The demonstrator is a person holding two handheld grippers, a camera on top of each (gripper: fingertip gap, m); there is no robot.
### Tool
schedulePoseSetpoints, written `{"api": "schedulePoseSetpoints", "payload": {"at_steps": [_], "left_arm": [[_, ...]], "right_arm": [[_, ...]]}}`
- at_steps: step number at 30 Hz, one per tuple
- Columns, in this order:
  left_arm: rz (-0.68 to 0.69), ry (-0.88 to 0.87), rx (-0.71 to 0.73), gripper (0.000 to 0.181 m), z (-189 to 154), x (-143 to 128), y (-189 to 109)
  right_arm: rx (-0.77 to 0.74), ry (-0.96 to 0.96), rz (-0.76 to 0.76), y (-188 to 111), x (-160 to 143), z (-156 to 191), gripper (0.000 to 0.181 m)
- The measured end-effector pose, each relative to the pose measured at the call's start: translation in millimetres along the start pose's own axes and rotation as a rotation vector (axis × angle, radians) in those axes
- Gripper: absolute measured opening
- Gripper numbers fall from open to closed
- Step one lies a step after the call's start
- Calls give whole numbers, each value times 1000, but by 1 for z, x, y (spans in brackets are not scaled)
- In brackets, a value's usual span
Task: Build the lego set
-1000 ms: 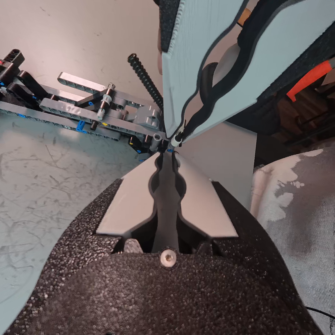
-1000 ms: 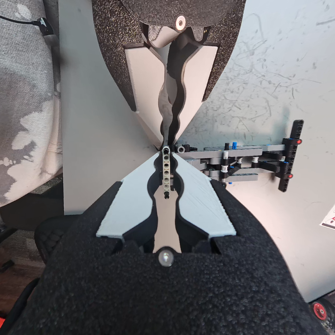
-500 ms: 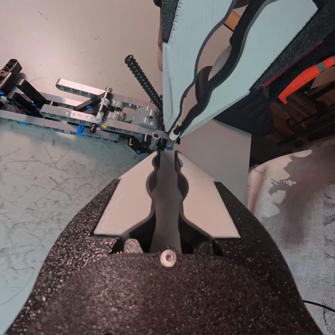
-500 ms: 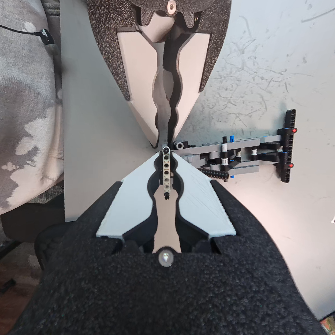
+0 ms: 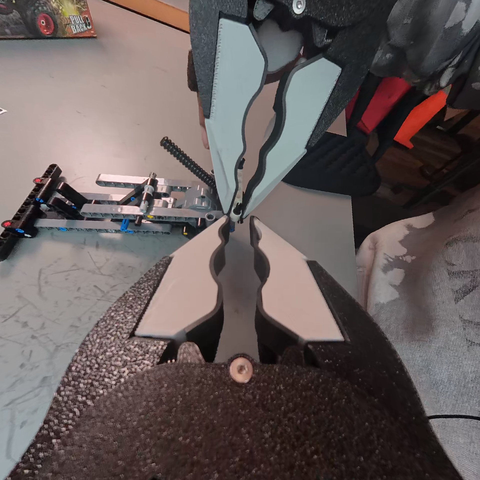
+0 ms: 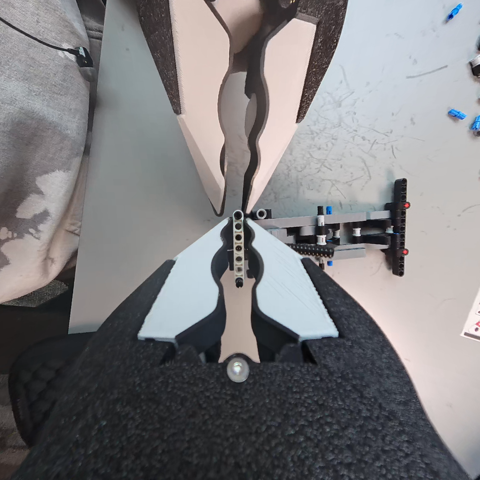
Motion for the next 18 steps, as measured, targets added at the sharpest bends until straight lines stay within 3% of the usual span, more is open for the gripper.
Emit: {"api": "schedulePoseSetpoints", "payload": {"at_steps": [18], "left_arm": [[-21, 64, 23, 8, 0, -1, -3]], "right_arm": [[28, -36, -3, 2, 3, 0, 7]]}}
Point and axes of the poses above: each gripper's, where its closed fingertips meet, y out along the fingers, x out of its top, z = x × y across the jaws, the point moved 6 cm from there along -y, back along the fingers, and after that the axes turned 13 degrees about x, right-handed, at the moved point
